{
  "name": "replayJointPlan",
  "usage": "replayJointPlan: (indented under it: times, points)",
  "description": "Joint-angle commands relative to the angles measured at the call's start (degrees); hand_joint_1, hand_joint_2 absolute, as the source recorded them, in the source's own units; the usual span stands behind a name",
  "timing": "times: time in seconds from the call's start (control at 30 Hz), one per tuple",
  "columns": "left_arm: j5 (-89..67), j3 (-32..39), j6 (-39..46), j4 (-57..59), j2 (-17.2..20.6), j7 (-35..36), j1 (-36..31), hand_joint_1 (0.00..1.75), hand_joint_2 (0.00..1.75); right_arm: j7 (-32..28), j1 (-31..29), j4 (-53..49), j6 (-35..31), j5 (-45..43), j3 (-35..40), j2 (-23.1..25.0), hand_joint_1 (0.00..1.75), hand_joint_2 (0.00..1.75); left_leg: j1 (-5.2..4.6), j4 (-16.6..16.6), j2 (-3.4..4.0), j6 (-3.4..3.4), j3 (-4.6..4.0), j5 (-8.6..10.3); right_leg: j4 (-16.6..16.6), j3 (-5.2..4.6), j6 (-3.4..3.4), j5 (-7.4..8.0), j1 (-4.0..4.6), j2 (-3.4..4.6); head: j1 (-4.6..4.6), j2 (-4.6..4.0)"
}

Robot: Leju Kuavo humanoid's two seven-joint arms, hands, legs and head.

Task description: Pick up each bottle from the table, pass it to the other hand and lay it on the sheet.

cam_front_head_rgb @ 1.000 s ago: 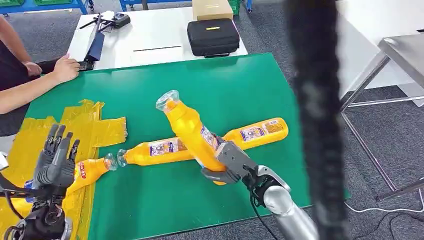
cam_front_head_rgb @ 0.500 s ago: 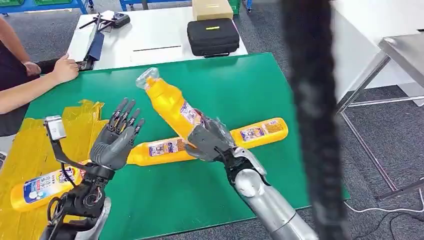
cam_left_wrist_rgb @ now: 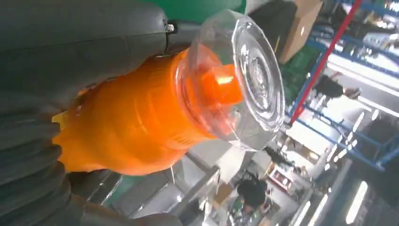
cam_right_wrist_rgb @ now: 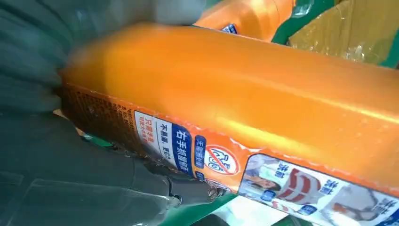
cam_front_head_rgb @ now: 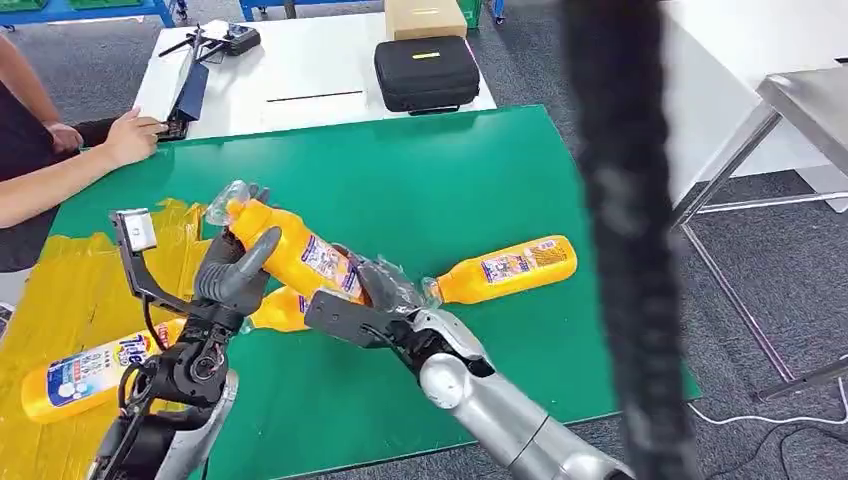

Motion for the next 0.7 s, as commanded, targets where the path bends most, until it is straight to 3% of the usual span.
replayJointPlan:
  times: [0.03,0.33,0.7]
  points:
    - [-2.1,-4.2,1.5,6.8,-0.9,0.4,-4.6,0.00,1.75,1.7,-5.2,8.0,0.3,1.4,7.0,1.8,1.75,1.75,0.03,0.0,-0.03,-0.11,0.10,-0.03,0.0,0.12,-0.01,-0.04,0.03,-0.10,0.00,0.00]
    - [-1.7,-9.1,0.2,9.0,-0.6,2.2,-4.9,0.00,1.75,3.1,-7.1,9.7,-1.8,0.0,6.3,2.7,1.75,1.75,0.07,0.1,-0.06,-0.19,0.19,-0.10,0.0,0.25,-0.01,-0.12,0.07,-0.18,0.00,0.00]
    - [-1.1,-10.1,0.0,10.4,-1.3,2.6,-6.1,0.00,1.75,3.2,-7.6,9.7,-1.8,-0.5,6.6,3.2,1.75,1.75,0.07,0.1,-0.05,-0.22,0.17,-0.12,0.1,0.24,-0.01,-0.14,0.06,-0.18,0.02,0.00]
